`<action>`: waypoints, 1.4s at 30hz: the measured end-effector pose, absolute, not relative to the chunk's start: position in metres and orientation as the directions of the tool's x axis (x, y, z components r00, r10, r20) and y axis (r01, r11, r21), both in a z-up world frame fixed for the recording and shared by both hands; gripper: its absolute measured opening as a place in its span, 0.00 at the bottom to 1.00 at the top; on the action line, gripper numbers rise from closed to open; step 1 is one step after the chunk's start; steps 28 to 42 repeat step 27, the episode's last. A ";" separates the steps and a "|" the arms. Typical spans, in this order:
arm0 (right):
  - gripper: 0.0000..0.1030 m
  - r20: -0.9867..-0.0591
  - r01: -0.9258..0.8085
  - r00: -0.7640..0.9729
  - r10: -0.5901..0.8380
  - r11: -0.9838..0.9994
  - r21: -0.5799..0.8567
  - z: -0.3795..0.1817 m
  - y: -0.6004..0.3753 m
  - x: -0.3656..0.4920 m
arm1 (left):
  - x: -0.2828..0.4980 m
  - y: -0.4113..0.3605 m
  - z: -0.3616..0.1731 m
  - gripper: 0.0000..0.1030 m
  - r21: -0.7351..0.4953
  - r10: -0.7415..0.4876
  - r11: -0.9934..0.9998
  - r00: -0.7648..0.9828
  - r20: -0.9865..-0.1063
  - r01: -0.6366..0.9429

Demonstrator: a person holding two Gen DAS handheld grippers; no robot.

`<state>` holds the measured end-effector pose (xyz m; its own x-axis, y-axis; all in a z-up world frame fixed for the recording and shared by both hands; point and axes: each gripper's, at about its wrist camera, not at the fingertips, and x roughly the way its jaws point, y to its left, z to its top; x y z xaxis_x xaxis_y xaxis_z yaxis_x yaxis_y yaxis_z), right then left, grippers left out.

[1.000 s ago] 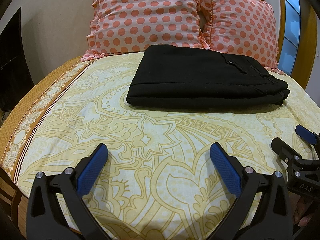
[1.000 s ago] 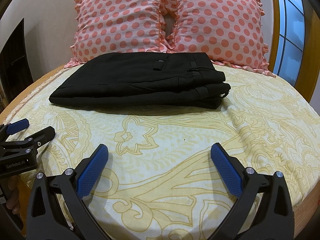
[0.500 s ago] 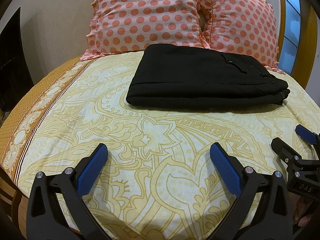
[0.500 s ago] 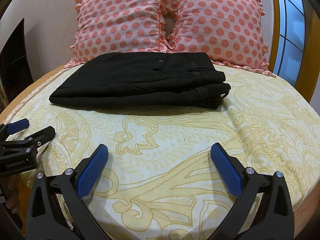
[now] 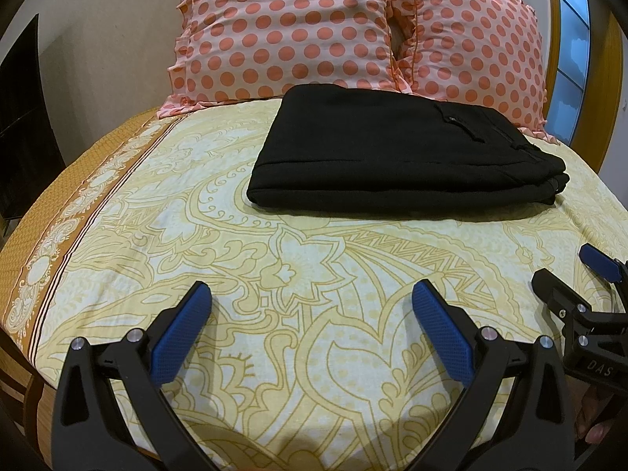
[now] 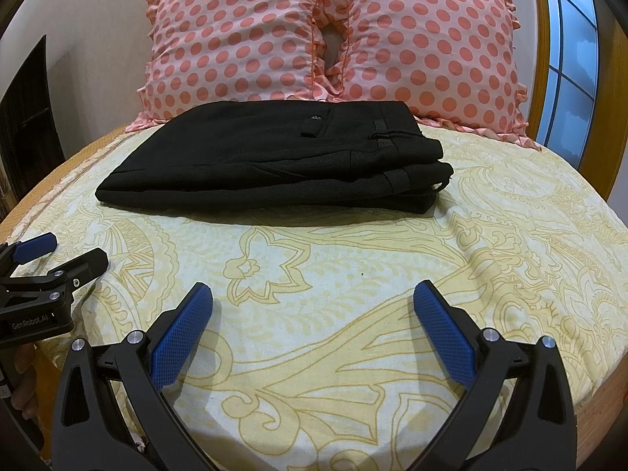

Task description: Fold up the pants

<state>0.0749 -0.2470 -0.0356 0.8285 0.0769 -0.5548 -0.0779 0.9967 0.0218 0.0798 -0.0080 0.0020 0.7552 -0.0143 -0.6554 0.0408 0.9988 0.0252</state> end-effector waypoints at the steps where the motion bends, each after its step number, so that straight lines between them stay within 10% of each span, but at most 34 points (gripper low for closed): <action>1: 0.99 -0.555 -0.078 0.828 0.077 0.997 0.022 -0.036 -0.247 0.075 | 0.080 -0.008 0.002 0.98 0.025 -0.014 0.999 0.755 -0.656 0.041; 42: 0.99 -0.553 -0.078 0.829 0.077 0.997 0.022 -0.036 -0.247 0.074 | 0.080 -0.009 -0.001 0.98 0.026 -0.017 0.999 0.751 -0.661 0.046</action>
